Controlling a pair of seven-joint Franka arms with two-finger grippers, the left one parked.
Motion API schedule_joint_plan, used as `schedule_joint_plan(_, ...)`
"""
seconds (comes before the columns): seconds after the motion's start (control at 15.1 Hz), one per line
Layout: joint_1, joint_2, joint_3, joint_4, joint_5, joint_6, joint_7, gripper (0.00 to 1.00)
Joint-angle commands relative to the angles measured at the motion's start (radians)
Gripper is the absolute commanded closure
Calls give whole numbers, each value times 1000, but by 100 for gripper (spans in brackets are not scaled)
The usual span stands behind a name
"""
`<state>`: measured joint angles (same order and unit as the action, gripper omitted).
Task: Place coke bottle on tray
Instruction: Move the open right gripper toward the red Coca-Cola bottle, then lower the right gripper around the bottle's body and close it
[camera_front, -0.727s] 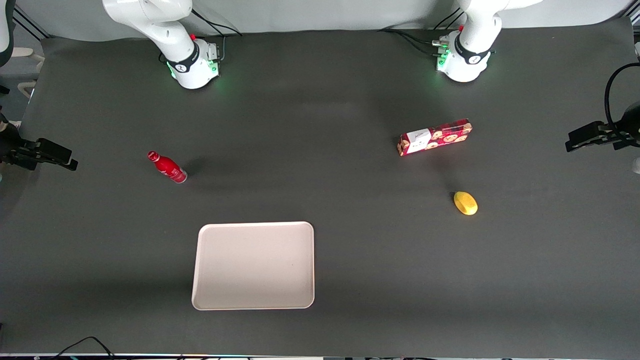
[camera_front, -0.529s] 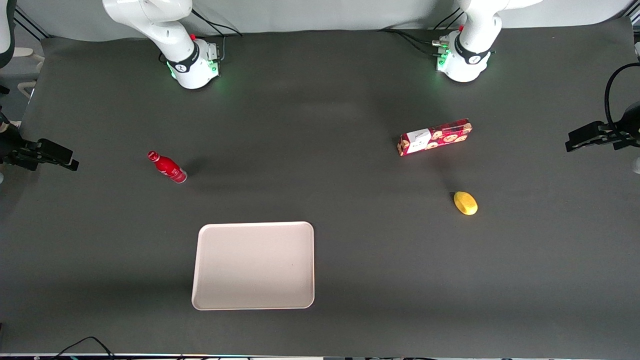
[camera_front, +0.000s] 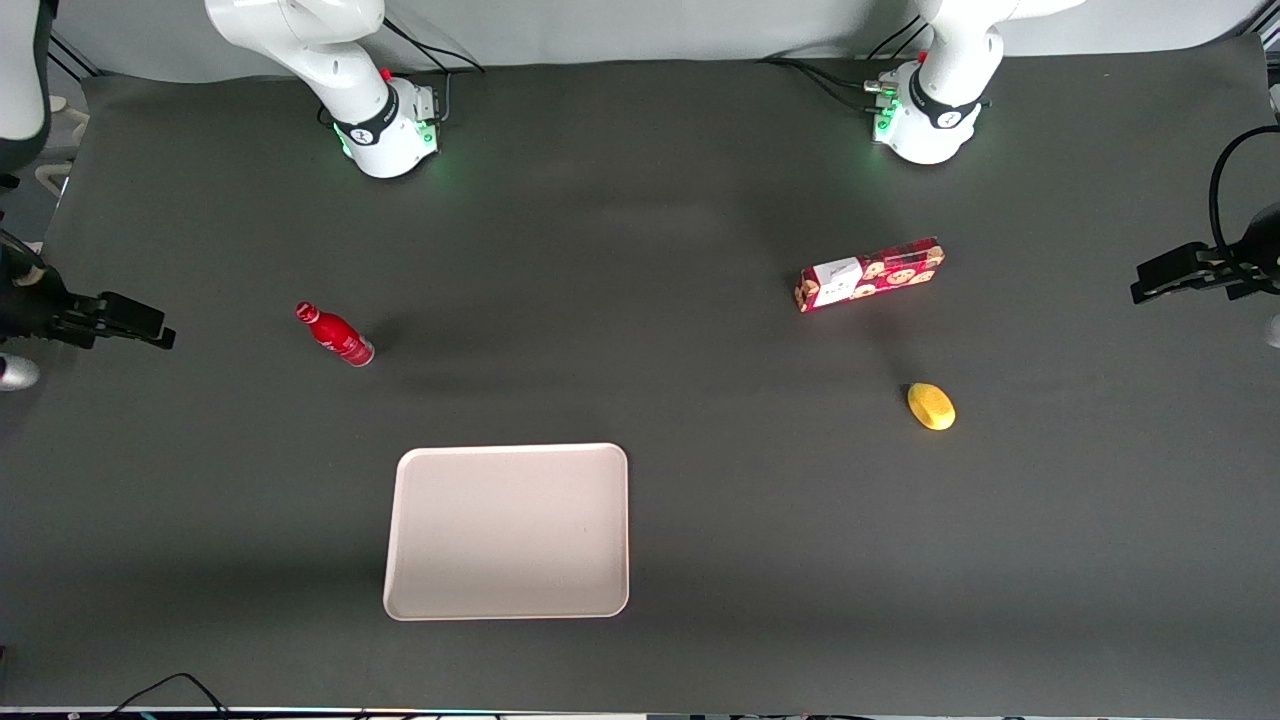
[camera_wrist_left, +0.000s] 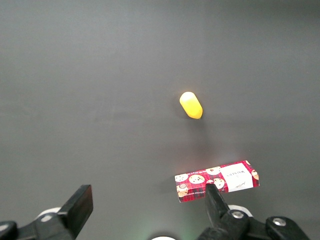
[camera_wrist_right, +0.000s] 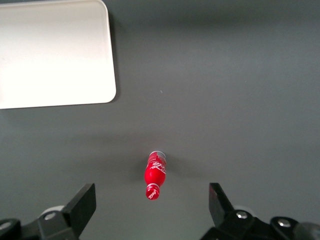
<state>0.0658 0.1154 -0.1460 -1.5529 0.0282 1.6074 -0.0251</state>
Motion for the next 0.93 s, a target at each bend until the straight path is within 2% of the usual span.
schedule_joint_plan(0.0, 3, -16, 3, -134, 16, 83, -25, 0)
schedule_joint_plan(0.33, 3, -170, 25, -542, 10, 402, -22, 0)
schedule_joint_plan(0.86, 3, -284, 60, -895, -13, 673, -12, 0)
